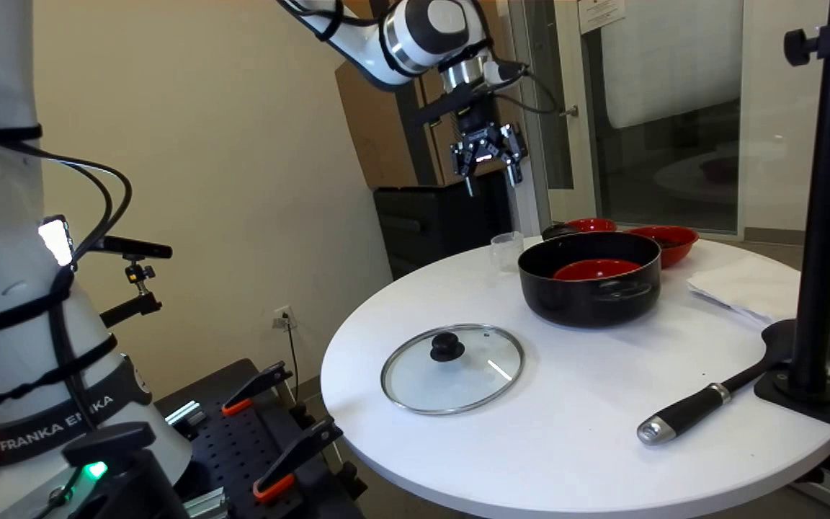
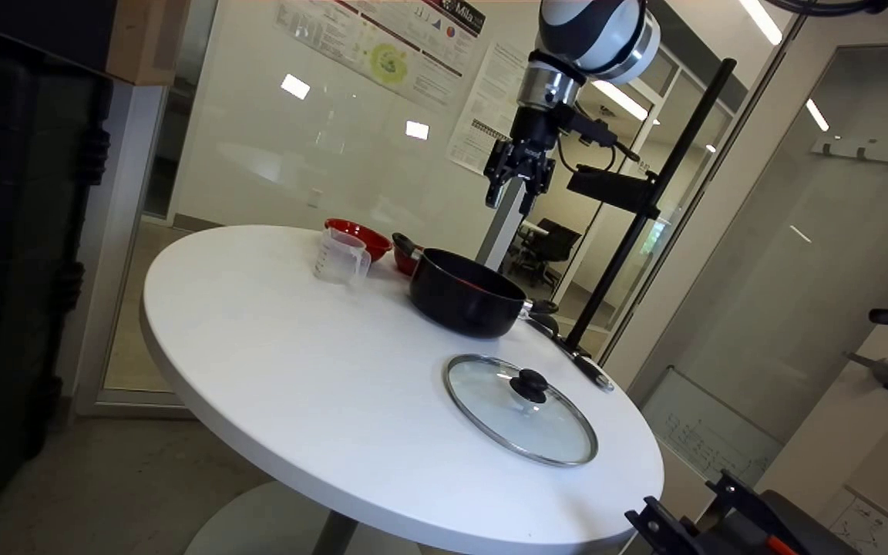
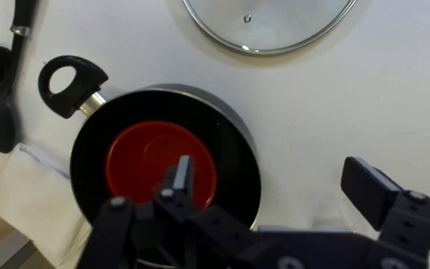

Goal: Put the pots lid on the table then remove the orange bowl from it and put it on the table also

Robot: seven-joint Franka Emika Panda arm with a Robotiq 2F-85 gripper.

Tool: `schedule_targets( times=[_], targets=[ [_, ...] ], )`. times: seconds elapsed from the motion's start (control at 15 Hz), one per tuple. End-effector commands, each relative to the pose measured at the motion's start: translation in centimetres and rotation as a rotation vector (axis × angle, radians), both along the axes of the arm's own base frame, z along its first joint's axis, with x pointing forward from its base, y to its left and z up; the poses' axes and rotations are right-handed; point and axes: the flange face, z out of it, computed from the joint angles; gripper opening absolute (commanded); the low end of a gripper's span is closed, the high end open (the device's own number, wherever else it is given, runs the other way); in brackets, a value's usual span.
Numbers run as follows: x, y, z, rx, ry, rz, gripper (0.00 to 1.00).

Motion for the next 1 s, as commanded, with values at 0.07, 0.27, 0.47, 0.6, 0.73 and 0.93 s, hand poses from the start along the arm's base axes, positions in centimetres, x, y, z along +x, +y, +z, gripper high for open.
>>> schedule_targets(
  times=[0.07, 0.27, 0.47, 0.6, 0.73, 0.93],
  targets=[
    [5.0, -3.5, 0.5, -0.031, -0.051, -0.125, 1.00],
    [6.8, -6.1, -0.3, -0.052, -0.068, -0.199, 1.00],
    [7.7, -8.3, -2.0, -0.051, -0.058, -0.245, 1.00],
    [8.1, -9.3, -3.7, -0.054, -0.048, -0.252, 1.00],
    [8.1, -10.0, -5.5, -0.046, -0.014, -0.257, 1.00],
    [7.6, -9.9, -8.1, -0.043, 0.041, -0.244, 1.00]
  ],
)
